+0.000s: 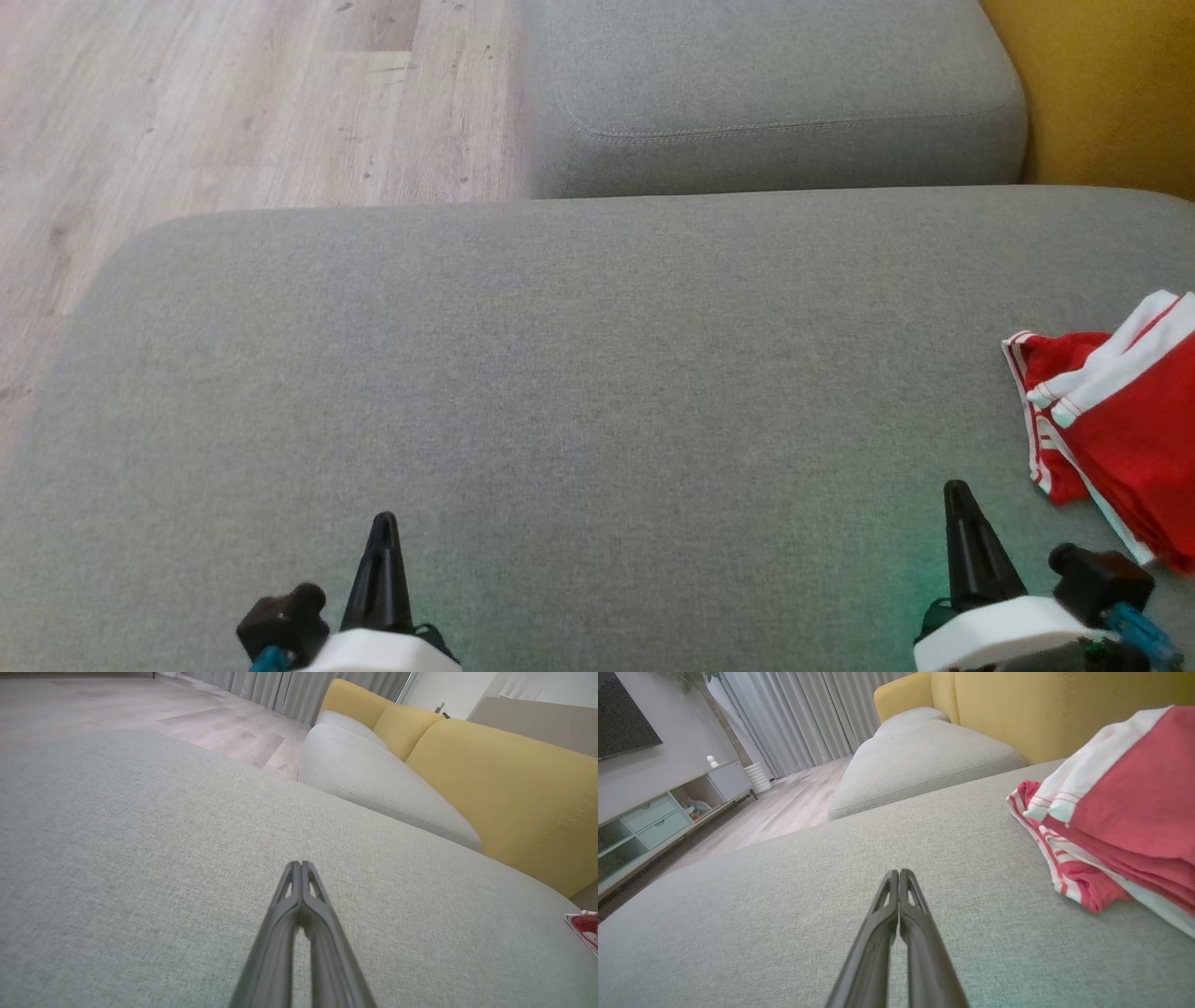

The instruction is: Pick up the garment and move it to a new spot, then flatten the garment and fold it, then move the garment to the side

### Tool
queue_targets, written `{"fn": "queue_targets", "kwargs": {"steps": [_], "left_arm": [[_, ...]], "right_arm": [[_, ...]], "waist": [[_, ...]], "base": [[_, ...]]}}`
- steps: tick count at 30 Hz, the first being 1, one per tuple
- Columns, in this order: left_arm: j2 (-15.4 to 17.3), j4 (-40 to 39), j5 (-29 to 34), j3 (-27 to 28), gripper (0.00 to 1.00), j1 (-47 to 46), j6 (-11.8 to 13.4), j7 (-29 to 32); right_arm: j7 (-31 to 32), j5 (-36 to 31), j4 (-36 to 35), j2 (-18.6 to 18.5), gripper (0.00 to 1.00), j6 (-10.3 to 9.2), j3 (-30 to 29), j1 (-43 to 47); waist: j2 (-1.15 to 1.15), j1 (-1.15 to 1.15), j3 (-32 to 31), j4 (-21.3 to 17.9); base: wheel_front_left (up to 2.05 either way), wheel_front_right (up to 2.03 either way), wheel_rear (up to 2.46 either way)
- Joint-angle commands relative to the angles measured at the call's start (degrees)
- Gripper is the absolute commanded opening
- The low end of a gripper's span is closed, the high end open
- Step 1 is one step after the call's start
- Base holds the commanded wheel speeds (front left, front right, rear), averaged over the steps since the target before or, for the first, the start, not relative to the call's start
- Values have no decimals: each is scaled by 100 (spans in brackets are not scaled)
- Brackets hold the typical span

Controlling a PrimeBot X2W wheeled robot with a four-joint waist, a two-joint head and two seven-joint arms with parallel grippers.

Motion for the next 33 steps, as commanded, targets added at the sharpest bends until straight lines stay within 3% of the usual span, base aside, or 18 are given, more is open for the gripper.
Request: {"fn": "queue_targets", "kwargs": {"steps": [1, 33], "left_arm": [[7, -196, -126, 102, 0, -280, -43, 39], [32, -367, -1840, 686, 0, -404, -357, 543]], "right_arm": [[50, 162, -200, -6, 0, 0, -48, -238], [570, 2215, -356, -15, 0, -1, -235, -452]], "waist": [[0, 0, 3, -4], [0, 0, 77, -114]], "base": [[0, 0, 0], [0, 0, 0]]}}
